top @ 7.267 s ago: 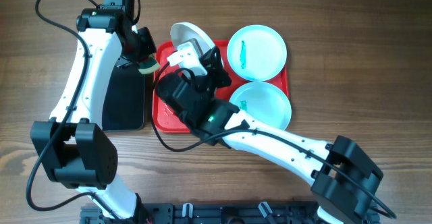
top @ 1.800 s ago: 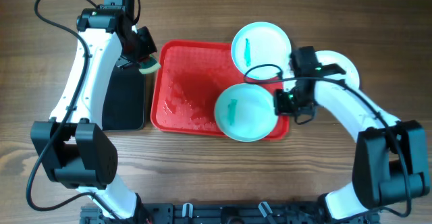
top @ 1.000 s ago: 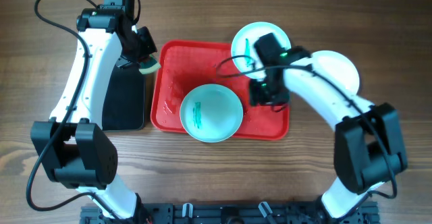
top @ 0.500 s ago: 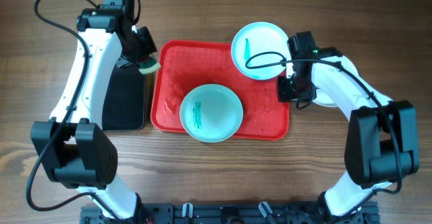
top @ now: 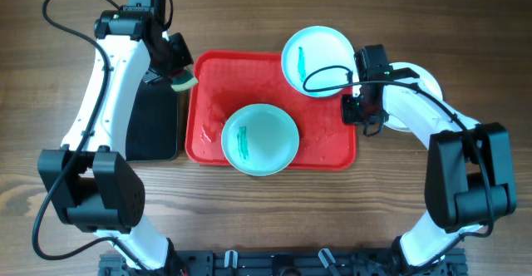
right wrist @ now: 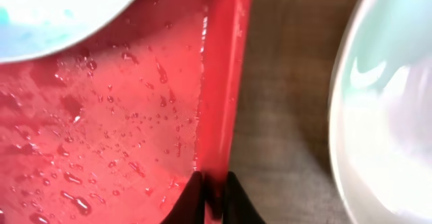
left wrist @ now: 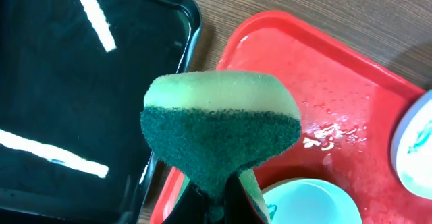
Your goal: Clean dirty plates on tray and stack at the side
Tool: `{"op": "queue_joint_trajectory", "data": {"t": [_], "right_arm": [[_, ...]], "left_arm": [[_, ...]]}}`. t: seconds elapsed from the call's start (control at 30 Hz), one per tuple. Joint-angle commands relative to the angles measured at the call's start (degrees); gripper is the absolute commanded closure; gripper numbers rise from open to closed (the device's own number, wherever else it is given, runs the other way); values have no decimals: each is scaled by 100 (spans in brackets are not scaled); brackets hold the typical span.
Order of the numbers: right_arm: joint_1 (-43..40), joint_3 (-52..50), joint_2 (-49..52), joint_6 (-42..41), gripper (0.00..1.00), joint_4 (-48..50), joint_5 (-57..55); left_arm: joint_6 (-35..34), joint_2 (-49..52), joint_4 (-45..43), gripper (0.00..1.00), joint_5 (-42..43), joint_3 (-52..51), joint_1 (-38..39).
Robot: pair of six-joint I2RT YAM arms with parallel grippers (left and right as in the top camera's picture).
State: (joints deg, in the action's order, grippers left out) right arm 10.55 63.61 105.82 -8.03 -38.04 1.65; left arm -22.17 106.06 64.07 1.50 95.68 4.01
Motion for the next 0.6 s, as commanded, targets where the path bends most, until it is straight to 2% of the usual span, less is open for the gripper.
{"op": "queue_joint_trajectory", "data": {"t": [0.0, 0.17, 0.57], "right_arm": [[9, -31, 92, 448, 96, 295, -299], [9, -31, 92, 494, 96, 415, -297], [9, -31, 92, -114, 96, -356, 87]], "left_arm": [[-52, 2, -20, 96, -57, -11, 0], [-52, 2, -15, 96, -57, -11, 0], [-55, 2, -17, 96, -55, -11, 0]]}}
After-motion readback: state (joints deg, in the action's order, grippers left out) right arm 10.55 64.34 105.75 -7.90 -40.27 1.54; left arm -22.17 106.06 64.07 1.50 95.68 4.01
